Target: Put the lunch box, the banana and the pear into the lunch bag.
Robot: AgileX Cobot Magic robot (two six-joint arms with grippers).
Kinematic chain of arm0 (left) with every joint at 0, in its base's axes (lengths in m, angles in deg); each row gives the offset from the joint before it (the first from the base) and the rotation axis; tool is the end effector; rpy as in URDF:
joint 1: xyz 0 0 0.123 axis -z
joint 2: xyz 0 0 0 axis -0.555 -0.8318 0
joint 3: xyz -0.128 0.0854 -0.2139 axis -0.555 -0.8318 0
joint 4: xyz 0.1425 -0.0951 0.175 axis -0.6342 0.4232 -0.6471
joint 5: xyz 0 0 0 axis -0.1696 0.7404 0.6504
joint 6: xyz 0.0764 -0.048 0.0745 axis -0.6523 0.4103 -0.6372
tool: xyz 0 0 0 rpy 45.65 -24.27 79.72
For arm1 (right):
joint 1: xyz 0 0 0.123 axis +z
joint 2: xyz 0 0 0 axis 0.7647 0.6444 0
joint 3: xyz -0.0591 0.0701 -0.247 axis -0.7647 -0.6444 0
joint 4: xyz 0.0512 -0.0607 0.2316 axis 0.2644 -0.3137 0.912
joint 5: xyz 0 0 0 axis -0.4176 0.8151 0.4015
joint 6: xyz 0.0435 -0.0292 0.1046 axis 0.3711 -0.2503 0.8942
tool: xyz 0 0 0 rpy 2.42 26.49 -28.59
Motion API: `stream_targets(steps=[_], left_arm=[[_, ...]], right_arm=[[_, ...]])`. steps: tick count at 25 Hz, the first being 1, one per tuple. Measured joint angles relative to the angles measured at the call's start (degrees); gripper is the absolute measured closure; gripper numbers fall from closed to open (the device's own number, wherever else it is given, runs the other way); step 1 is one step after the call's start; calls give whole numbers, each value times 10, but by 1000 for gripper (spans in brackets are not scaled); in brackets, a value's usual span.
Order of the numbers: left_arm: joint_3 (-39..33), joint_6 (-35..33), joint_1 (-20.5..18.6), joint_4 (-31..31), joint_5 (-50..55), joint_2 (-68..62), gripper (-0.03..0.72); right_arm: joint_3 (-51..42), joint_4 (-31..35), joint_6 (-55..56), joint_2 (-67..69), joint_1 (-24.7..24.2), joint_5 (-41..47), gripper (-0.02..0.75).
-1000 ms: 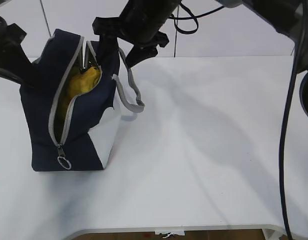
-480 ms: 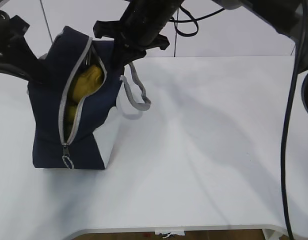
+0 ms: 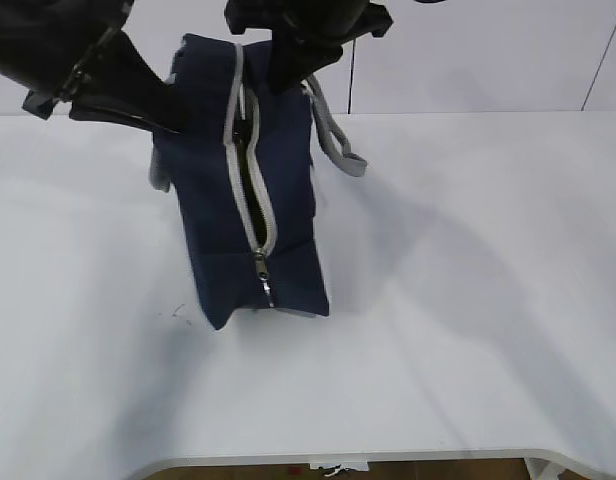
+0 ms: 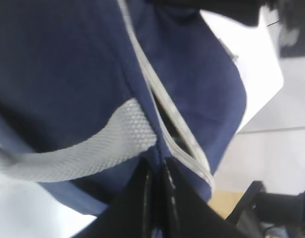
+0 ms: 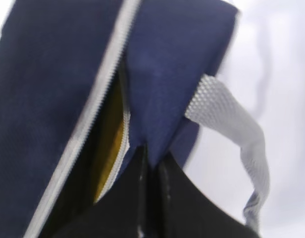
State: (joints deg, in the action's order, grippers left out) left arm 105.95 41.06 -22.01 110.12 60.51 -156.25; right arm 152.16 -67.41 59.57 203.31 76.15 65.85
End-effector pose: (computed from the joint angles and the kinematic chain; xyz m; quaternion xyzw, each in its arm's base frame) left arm 0.3183 -0.1486 0.2880 0.1345 0.8904 -0.3943 0.1837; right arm 0.4148 0.2280 0.2992 -0.2105 0.9346 0.1538 0.2418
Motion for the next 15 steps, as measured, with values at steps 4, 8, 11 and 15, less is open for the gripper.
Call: stream_targets(steps=[4,8,11,15], left_arm=[[0,-3,31,20,-19,-11,694],[0,-14,53,46,-40,-43,694],[0,-28,61,61,-61,-58,694],[0,-33,60,68,-71,-61,693]], right_arm=[[-41,-44,0,-26,0,1,734],[-45,-67,1,-29,0,2,733],[-45,-96,5,-29,0,2,734],[-45,-107,7,-29,0,2,734]])
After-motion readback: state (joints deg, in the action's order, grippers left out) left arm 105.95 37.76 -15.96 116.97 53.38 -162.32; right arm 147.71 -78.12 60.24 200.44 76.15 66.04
